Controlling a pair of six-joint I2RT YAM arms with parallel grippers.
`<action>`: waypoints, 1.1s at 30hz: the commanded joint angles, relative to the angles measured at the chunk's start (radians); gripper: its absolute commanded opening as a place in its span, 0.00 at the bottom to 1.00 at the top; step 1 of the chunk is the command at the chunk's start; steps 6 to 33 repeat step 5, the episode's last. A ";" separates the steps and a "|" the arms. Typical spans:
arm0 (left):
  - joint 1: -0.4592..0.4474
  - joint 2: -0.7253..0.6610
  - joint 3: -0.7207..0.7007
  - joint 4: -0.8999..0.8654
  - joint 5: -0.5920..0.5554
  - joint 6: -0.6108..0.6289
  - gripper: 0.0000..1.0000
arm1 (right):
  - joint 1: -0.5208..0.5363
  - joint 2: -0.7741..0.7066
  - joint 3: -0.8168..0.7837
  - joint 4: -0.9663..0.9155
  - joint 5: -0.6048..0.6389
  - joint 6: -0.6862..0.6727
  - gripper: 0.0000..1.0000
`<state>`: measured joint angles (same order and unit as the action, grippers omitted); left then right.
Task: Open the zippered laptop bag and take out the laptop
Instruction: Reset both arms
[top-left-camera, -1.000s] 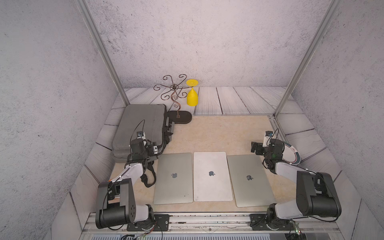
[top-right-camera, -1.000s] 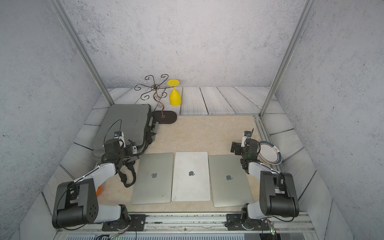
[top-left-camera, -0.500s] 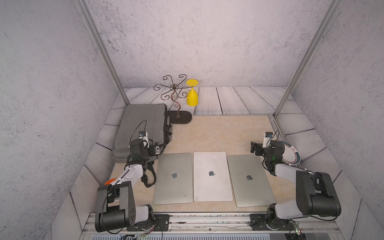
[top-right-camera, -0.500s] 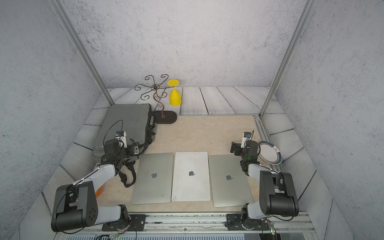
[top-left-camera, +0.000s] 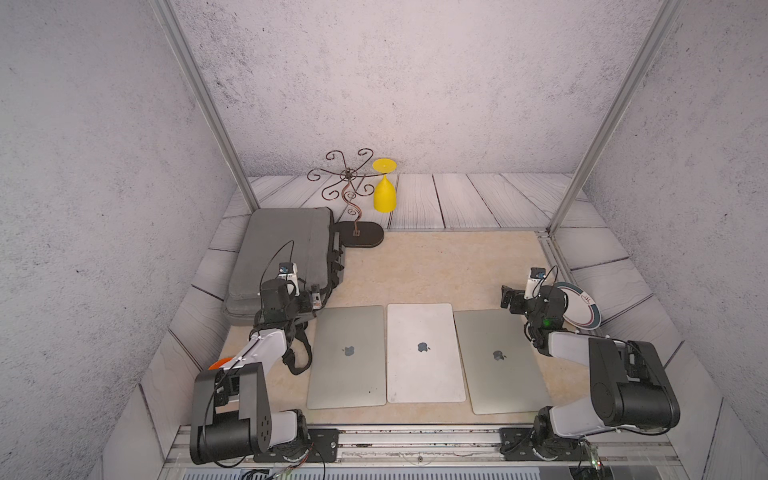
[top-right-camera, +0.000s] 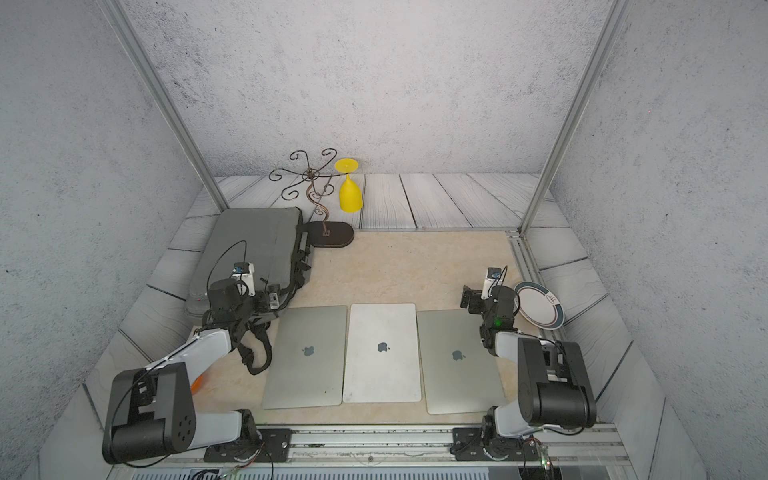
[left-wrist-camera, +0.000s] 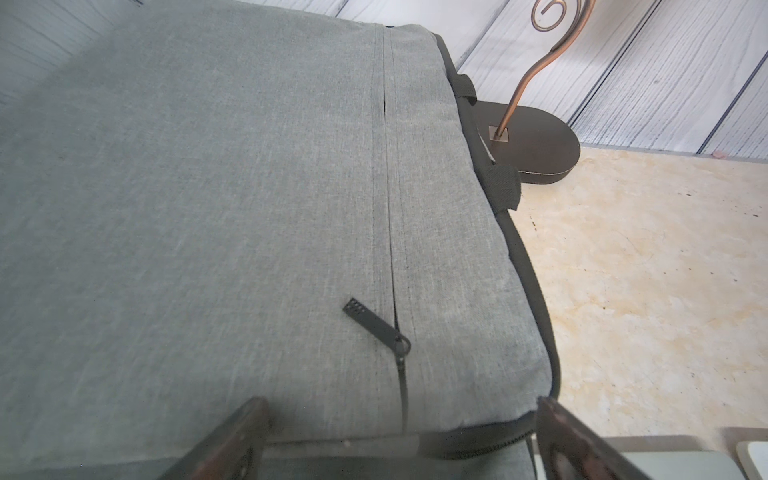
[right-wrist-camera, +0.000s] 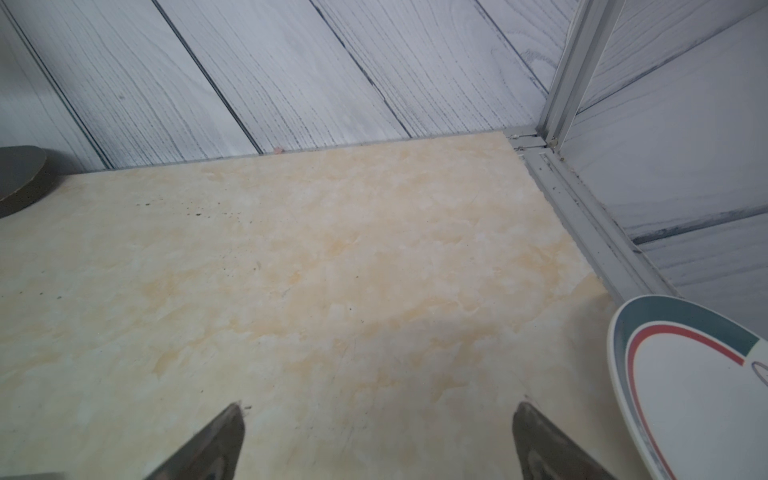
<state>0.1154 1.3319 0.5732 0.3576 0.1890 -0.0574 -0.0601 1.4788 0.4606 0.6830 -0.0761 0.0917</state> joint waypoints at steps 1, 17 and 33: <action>-0.006 -0.010 -0.015 0.015 0.023 -0.006 0.99 | 0.000 0.028 -0.004 0.052 -0.014 -0.015 0.99; -0.005 -0.013 -0.015 0.014 0.030 -0.005 0.99 | 0.000 0.025 -0.008 0.058 -0.014 -0.014 0.99; -0.005 -0.013 -0.015 0.014 0.030 -0.005 0.99 | 0.000 0.025 -0.008 0.058 -0.014 -0.014 0.99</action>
